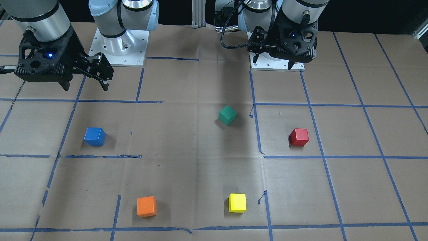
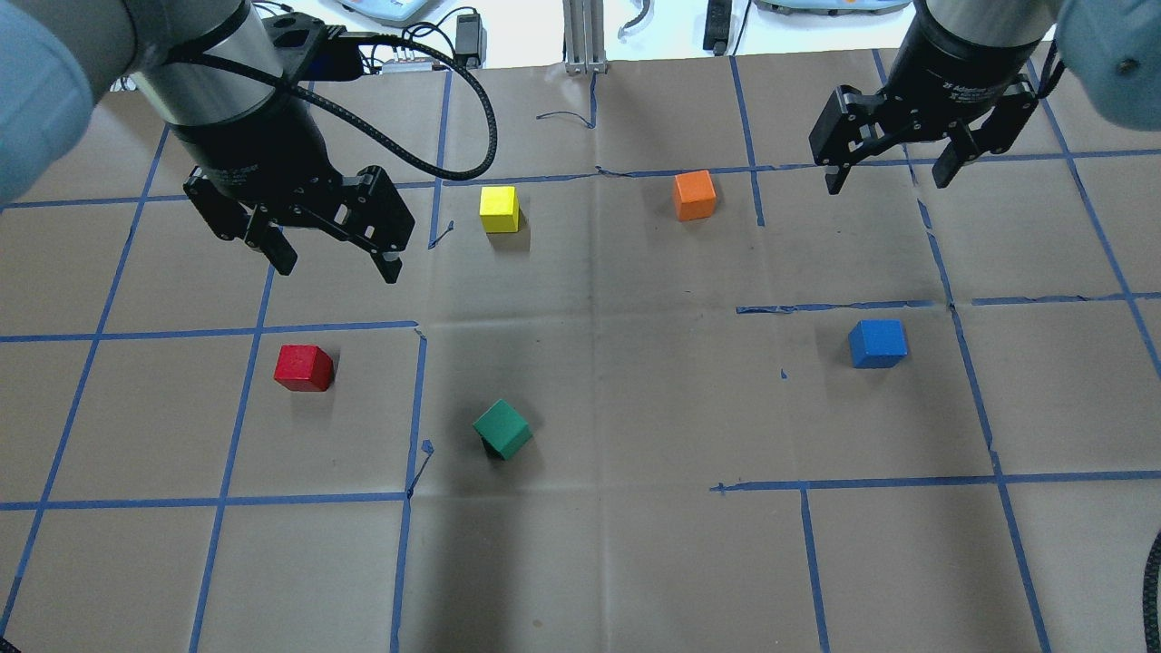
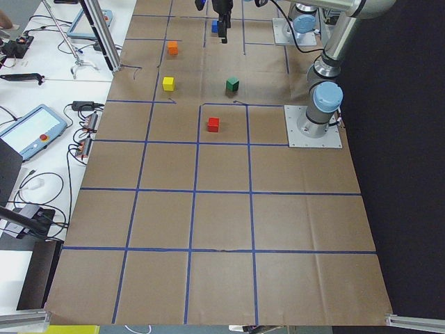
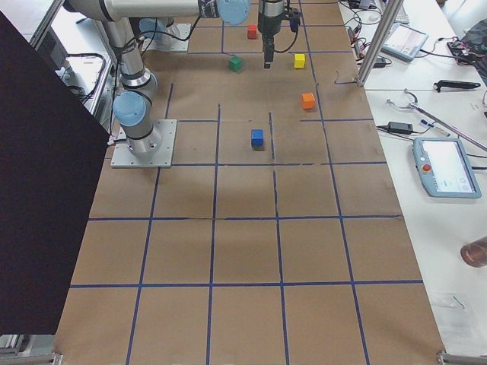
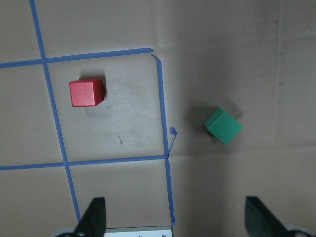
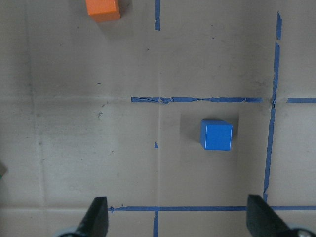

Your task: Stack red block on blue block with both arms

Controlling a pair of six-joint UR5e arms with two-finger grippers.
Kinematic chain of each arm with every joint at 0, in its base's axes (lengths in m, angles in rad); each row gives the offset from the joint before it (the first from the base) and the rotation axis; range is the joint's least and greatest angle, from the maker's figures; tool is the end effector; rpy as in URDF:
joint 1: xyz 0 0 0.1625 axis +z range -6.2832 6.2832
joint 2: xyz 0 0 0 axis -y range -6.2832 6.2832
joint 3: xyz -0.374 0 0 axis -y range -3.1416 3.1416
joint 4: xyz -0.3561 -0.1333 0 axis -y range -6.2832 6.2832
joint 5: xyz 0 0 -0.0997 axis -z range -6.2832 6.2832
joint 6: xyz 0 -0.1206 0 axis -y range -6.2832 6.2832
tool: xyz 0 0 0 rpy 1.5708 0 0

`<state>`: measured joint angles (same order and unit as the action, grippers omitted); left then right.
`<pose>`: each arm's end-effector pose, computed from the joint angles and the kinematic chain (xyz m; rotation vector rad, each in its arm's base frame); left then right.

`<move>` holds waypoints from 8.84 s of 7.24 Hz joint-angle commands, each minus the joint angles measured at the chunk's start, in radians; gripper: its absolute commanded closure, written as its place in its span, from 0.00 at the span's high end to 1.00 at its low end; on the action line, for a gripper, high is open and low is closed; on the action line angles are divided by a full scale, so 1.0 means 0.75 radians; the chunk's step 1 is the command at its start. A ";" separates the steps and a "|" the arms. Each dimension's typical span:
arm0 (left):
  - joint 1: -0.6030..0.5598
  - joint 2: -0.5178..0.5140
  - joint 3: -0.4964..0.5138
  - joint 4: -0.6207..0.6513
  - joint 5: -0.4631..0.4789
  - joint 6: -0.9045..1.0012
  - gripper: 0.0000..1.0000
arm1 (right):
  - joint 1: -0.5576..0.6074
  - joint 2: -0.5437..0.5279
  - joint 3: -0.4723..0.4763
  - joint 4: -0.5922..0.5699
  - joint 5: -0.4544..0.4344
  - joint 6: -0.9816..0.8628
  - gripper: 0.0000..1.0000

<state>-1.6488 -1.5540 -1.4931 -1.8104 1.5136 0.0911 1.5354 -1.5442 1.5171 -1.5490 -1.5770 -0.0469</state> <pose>-0.1732 -0.4172 0.4365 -0.2534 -3.0651 -0.2230 0.1160 -0.4707 0.4259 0.0180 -3.1351 0.0079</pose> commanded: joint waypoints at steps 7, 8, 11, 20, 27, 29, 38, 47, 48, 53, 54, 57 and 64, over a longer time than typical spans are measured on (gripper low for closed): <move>0.008 0.002 0.019 0.041 -0.006 0.001 1.00 | 0.000 -0.001 0.000 0.000 0.000 -0.001 1.00; 0.010 0.004 0.011 0.045 -0.006 -0.001 1.00 | 0.002 -0.001 0.000 0.002 0.000 0.001 1.00; 0.014 0.002 0.009 0.052 -0.006 0.001 1.00 | 0.002 -0.001 0.000 0.000 -0.002 0.001 1.00; 0.016 0.002 -0.005 0.078 -0.006 0.003 1.00 | 0.002 -0.001 0.000 -0.005 0.000 0.001 1.00; 0.071 -0.210 -0.087 0.380 0.071 0.112 1.00 | 0.002 -0.001 0.000 0.002 0.000 0.001 1.00; 0.277 -0.231 -0.134 0.389 0.066 0.269 1.00 | 0.002 -0.001 0.000 0.002 0.000 0.001 1.00; 0.421 -0.446 -0.576 1.022 0.090 0.294 1.00 | 0.000 -0.001 0.000 0.004 0.000 0.001 1.00; 0.503 -0.462 -0.652 1.021 0.141 0.394 0.62 | -0.002 -0.001 0.000 0.006 0.000 -0.005 1.00; 0.501 -0.460 -0.650 1.005 0.200 0.394 0.34 | -0.002 -0.001 0.000 0.006 0.000 -0.005 1.00; 0.359 -0.299 -0.564 0.930 0.191 0.205 0.11 | -0.002 0.001 0.000 0.006 0.000 -0.007 1.00; 0.226 -0.284 -0.497 0.854 0.193 0.060 0.11 | -0.002 0.001 0.000 0.006 0.000 -0.007 1.00; -0.181 -0.433 -0.227 0.784 0.185 -0.376 0.04 | -0.004 -0.001 0.002 0.006 0.000 -0.007 1.00; -0.413 -0.881 0.091 0.871 -0.018 -0.334 0.20 | -0.002 -0.001 0.002 0.006 0.000 -0.003 1.00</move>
<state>-1.9584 -2.1893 -1.4224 -1.1898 1.5064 -0.1797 1.5340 -1.5447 1.5179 -1.5451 -1.5769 -0.0497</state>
